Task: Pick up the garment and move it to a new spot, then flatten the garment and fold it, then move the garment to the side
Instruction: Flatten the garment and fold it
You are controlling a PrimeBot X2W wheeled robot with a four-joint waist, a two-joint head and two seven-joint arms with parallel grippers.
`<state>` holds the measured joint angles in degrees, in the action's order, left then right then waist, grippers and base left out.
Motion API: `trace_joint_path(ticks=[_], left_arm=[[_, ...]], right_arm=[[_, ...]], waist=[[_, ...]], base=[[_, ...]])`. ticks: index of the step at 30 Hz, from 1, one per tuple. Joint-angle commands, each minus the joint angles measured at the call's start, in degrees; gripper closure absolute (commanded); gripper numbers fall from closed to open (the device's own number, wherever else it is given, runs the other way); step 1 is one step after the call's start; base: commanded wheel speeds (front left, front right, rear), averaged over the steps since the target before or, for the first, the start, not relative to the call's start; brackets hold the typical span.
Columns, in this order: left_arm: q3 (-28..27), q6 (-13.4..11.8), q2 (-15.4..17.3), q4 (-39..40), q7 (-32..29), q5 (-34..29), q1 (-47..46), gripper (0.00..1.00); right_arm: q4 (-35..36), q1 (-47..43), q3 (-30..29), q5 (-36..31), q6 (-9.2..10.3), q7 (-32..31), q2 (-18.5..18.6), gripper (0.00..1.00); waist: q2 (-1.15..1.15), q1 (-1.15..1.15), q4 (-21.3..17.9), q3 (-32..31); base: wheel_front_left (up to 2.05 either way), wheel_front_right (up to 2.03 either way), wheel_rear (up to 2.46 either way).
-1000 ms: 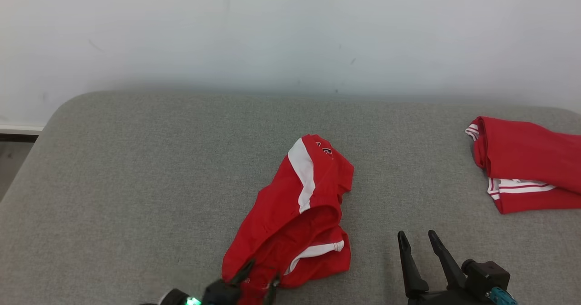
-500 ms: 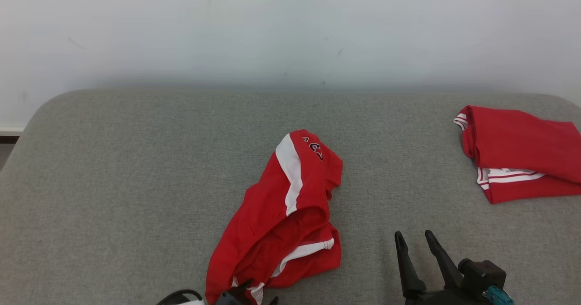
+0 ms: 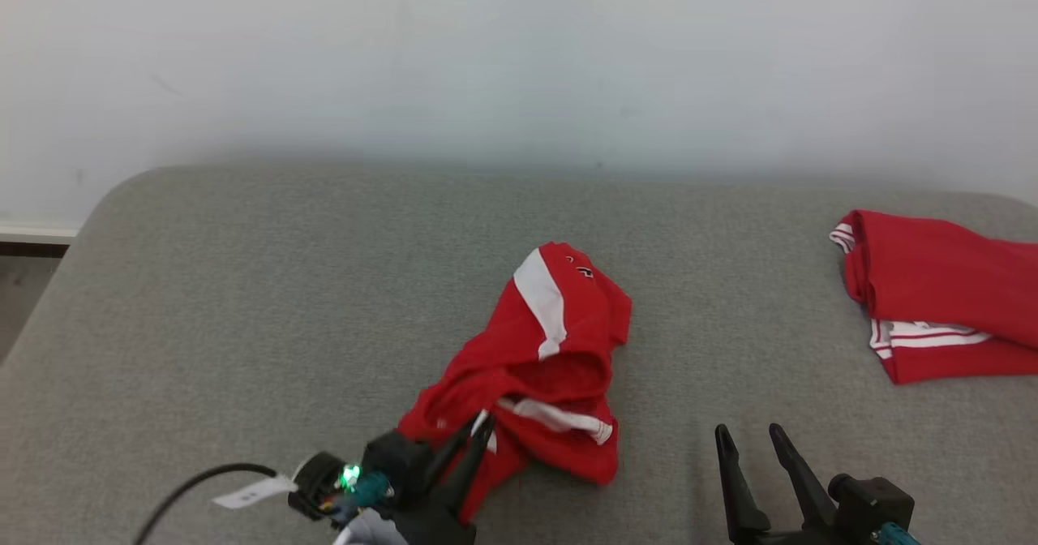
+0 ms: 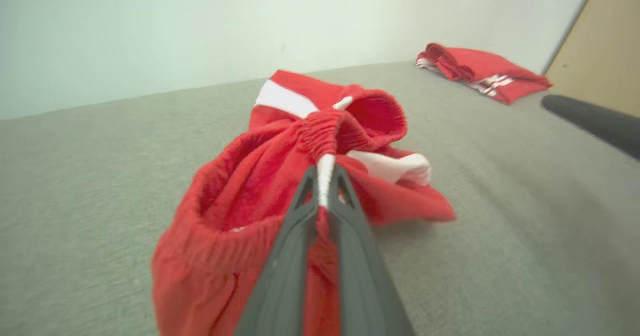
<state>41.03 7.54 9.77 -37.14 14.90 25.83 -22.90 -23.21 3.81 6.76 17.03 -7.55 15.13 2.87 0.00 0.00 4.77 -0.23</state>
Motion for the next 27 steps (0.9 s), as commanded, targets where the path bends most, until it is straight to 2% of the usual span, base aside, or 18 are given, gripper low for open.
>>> trace_joint_path(ticks=[1, 7, 12, 21, 22, 23, 24, 27], left_arm=[[-2.35, -0.13, 0.24, 4.13, 0.26, 1.26, -0.78, 1.0], [-8.12, -1.01, 1.59, 10.59, 0.23, 3.76, 1.77, 1.0], [-10.63, -1.2, 3.12, 11.26, 0.24, 5.54, 5.97, 1.0], [-11.24, -0.56, 1.07, 3.28, 0.25, 7.9, 11.75, 1.0], [-11.5, -0.53, 0.94, 2.53, 0.25, 7.46, 11.71, 0.56], [-12.0, -0.46, 0.62, 2.12, 0.25, 7.35, 11.79, 0.06], [-12.39, -0.4, 0.39, 1.83, 0.25, 7.22, 11.9, 0.0], [-13.07, -0.22, 0.43, 1.72, 0.25, 6.2, 12.26, 0.0]], right_arm=[[0.14, -0.56, -0.25, 0.44, 0.1, 0.04, 0.04, 0.0], [-0.31, -0.31, 0.13, 0.75, 0.1, 0.04, 0.05, 0.0], [-0.96, 0.27, 0.25, 0.99, 0.1, 0.04, 0.04, 0.0], [-2.0, 0.51, 0.81, 0.87, 0.1, 0.04, 0.04, 0.0], [-2.05, 0.53, 0.73, 0.75, 0.1, 0.04, 0.04, 0.0], [-2.03, 0.54, 0.55, 0.62, 0.1, 0.04, 0.03, 0.0], [-2.03, 0.51, 0.39, 0.5, 0.1, 0.04, 0.04, 0.0], [-1.92, 0.15, -0.02, 0.3, 0.1, 0.04, 0.03, 0.0]], waist=[[0.0, 0.0, 2.06, -0.56], [0.0, 0.0, 4.14, -0.49], [0.0, 0.0, 5.13, -0.2], [0.0, 0.0, 4.74, 0.17], [0.0, 0.0, 4.66, 0.15], [0.0, 0.0, 4.63, 0.13], [0.0, 0.0, 4.64, 0.09], [0.0, 0.0, 4.88, -0.08]], base=[[0.0, 0.0, 0.0], [0.0, 0.0, 0.0], [0.0, 0.0, 0.0], [0.0, 0.0, 0.0], [0.0, 0.0, 0.0], [0.0, 0.0, 0.0], [0.0, 0.0, 0.0], [0.0, 0.0, 0.0]])
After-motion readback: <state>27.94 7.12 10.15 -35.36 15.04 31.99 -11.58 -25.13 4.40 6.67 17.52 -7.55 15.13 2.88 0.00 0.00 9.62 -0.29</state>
